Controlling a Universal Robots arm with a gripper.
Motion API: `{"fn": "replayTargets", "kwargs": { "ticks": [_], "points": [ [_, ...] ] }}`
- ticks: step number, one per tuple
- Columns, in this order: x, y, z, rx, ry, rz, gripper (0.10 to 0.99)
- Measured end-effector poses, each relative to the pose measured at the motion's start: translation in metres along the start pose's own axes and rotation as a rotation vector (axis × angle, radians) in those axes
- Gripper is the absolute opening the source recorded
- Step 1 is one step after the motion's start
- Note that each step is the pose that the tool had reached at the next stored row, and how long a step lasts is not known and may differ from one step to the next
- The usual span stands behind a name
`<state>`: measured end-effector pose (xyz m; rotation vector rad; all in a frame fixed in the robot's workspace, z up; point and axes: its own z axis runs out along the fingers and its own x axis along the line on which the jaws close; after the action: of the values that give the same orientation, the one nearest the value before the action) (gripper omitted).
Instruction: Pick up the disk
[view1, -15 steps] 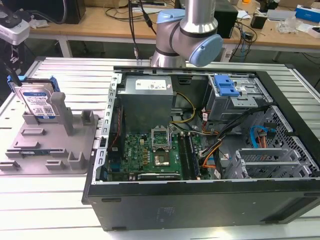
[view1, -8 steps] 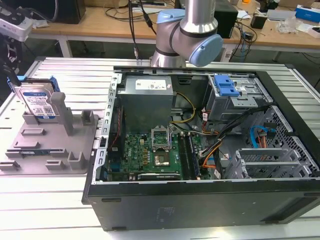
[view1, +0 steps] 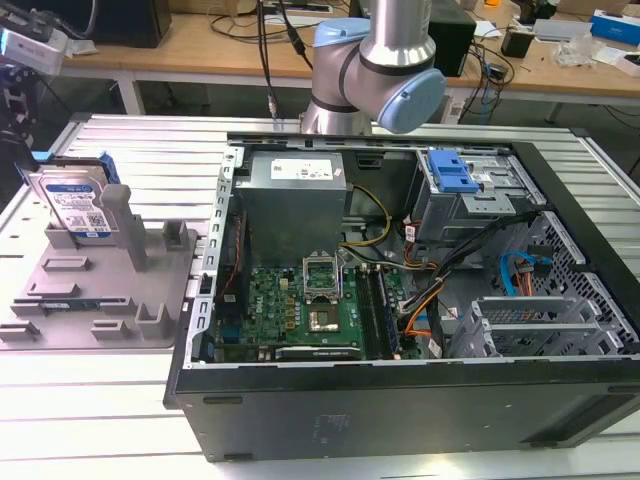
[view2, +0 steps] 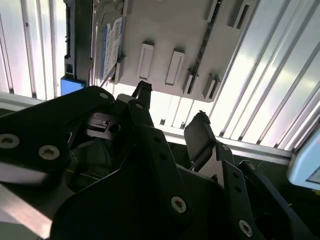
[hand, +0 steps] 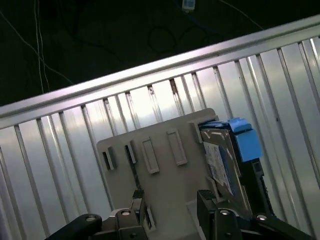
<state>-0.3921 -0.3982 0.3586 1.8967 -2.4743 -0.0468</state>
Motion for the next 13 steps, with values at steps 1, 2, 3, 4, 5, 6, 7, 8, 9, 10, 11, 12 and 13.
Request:
{"fn": "replayTargets", "kwargs": {
  "ticks": [1,2,3,4,5,6,7,8,9,10,11,12,13],
  "points": [
    [0.0,0.0,0.0001,0.0,0.0007,-0.017,0.541],
    [0.0,0.0,0.0002,0.0,0.0018,-0.047,0.541],
    [0.0,0.0,0.0003,0.0,0.0027,-0.072,0.541],
    [0.0,-0.0001,0.0003,0.001,0.0034,-0.09,0.541],
    [-0.0002,-0.0004,0.0003,0.001,0.0046,-0.125,0.541],
    [-0.0002,-0.0006,0.0004,0.001,0.005,-0.139,0.541],
    [-0.0002,-0.0007,0.0004,0.001,0.0051,-0.14,0.541],
    [-0.0002,-0.0007,0.0004,0.001,0.0051,-0.141,0.541],
    [-0.0002,-0.0007,0.0004,0.001,0.0052,-0.142,0.541],
    [-0.0002,-0.0007,0.0004,0.001,0.0052,-0.143,0.541],
    [-0.0002,-0.0007,0.0004,0.001,0.0052,-0.144,0.541],
    [-0.0009,-0.0006,0.0004,0.001,0.0057,-0.154,0.541],
    [-0.0018,-0.0003,0.0004,0.001,0.0063,-0.167,0.541]
  ]
}}
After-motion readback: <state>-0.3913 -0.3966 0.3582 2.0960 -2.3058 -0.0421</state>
